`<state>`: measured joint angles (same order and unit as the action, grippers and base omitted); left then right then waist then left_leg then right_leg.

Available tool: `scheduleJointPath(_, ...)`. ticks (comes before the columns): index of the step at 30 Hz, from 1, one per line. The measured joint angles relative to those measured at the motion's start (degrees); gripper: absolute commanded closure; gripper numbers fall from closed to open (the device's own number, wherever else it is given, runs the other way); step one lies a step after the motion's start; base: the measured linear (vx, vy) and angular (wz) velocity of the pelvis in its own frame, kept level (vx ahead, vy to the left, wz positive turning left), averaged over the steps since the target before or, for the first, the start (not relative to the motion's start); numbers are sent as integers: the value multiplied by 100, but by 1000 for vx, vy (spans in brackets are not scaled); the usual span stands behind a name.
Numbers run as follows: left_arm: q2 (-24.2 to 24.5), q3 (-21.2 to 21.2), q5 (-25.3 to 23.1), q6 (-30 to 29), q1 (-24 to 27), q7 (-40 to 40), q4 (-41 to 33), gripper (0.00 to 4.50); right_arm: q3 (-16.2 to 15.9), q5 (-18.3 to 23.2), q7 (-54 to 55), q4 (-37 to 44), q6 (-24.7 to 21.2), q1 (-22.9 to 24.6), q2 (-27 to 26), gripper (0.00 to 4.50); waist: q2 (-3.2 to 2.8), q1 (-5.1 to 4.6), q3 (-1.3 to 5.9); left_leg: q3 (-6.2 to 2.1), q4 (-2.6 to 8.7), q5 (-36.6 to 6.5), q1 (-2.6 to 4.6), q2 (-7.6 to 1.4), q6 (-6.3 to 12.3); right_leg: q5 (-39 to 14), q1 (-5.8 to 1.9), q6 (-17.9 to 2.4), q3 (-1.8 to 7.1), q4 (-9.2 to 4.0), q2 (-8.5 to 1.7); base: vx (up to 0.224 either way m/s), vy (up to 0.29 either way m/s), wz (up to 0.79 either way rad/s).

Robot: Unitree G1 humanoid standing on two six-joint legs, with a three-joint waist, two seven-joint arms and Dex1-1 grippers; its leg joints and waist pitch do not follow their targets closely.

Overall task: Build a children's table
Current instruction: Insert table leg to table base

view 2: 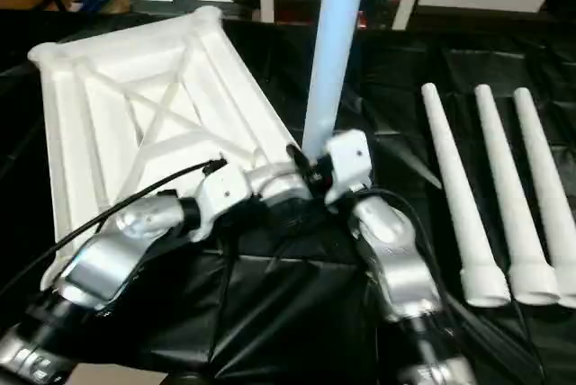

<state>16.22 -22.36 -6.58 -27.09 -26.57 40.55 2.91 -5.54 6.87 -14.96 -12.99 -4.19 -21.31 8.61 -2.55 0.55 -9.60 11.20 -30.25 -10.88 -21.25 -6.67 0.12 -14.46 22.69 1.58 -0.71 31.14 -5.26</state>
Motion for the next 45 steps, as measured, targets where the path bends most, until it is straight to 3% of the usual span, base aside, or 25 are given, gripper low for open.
scheduleJointPath(5, -925, 187, -176, -895, -397, -802, 358, 450, 172, -236, 1226, -1031, 7, -855, -414, 259, 24, -56, -21, 24, -11, 0, 0, 11, 0, 42, 4, -79, 14, -24, -8, 0, 0, 0)
scheduleJointPath(8, -1302, 240, -189, -1212, -525, -1134, 476, 450, 266, -302, 1730, -1414, 99, -1122, -555, 259, 24, -54, -24, 25, -12, 0, 5, 10, 0, 52, 5, -94, 11, -21, -9, 0, 0, 0)
scheduleJointPath(14, -1358, 236, -211, -1170, -554, -1313, 532, 450, 273, -475, 2207, -1958, 489, -1407, -774, 259, 32, -51, -18, 24, -13, 1, 18, 10, 1, 167, 11, -147, 6, -8, -9, 0, 0, 0)
scheduleJointPath(24, -1047, 161, -182, -999, -473, -1150, 355, 450, 179, -502, 1696, -2135, 1192, -1300, -614, 259, 21, -45, -14, 25, -11, 1, 2, 3, 0, 273, 14, -159, 1, 1, -6, 0, 0, 0)
scheduleJointPath(25, -1032, 158, -175, -999, -467, -1133, 334, 450, 179, -502, 1652, -2134, 1257, -1275, -600, 224, 21, -42, -14, 25, -11, 9, 1, 3, -11, 308, 15, -174, 1, 0, -7, 0, 0, 0)
scheduleJointPath(27, -1008, 131, -154, -997, -456, -1109, 285, 450, 179, -516, 1529, -2108, 1384, -1219, -529, 201, 19, -35, -15, 27, -11, 12, -1, 0, -15, 340, 17, -180, 0, 1, -6, 0, 0, 0)
scheduleJointPath(31, -967, 99, -111, -931, -435, -987, 192, 450, 161, -554, 1396, -1920, 1457, -1039, -379, 179, 4, 15, -20, 36, -10, 15, -25, -13, -17, 412, 24, -200, -1, 1, -4, 0, 0, 0)
scheduleJointPath(33, -908, 57, -97, -895, -423, -904, 117, 450, 149, -569, 1376, -1728, 1486, -926, -320, 143, -11, 40, -17, 62, -10, 27, -30, -32, -31, 444, 24, -205, 1, 7, -4, 27, -6, 3)
scheduleJointPath(37, -865, 5, -52, -880, -429, -768, -21, 450, 170, -606, 1343, -1613, 1420, -765, -197, 124, -49, 134, -7, 80, -43, 79, -96, -65, 24, 441, 61, -202, -12, 23, 5, 27, -4, 2)
scheduleJointPath(39, -837, 2, -36, -878, -438, -732, -45, 450, 178, -605, 1311, -1459, 1347, -676, -168, 124, -52, 145, -6, 81, -52, 75, -127, -65, 32, 439, 83, -206, -10, 26, 5, 0, 0, 0)
scheduleJointPath(40, -829, 1, -34, -876, -451, -716, -46, 450, 182, -603, 1294, -1386, 1325, -642, -158, 96, -52, 146, -6, 81, -66, 72, -143, -67, 37, 439, 97, -206, -11, 34, 5, 0, 0, 0)
scheduleJointPath(42, -814, -1, -34, -868, -485, -709, -45, 450, 211, -558, 1180, -1163, 1247, -536, -100, 89, -55, 143, -8, 81, -106, 68, -182, -73, 43, 436, 136, -209, -11, 72, 3, 0, 0, 0)
scheduleJointPath(45, -746, 7, -26, -806, -482, -701, -26, 450, 219, -463, 917, -742, 1090, -315, 9, 55, -63, 125, -16, 81, -126, 70, -182, -85, 41, 434, 136, -207, -14, 90, 5, 0, 0, 0)
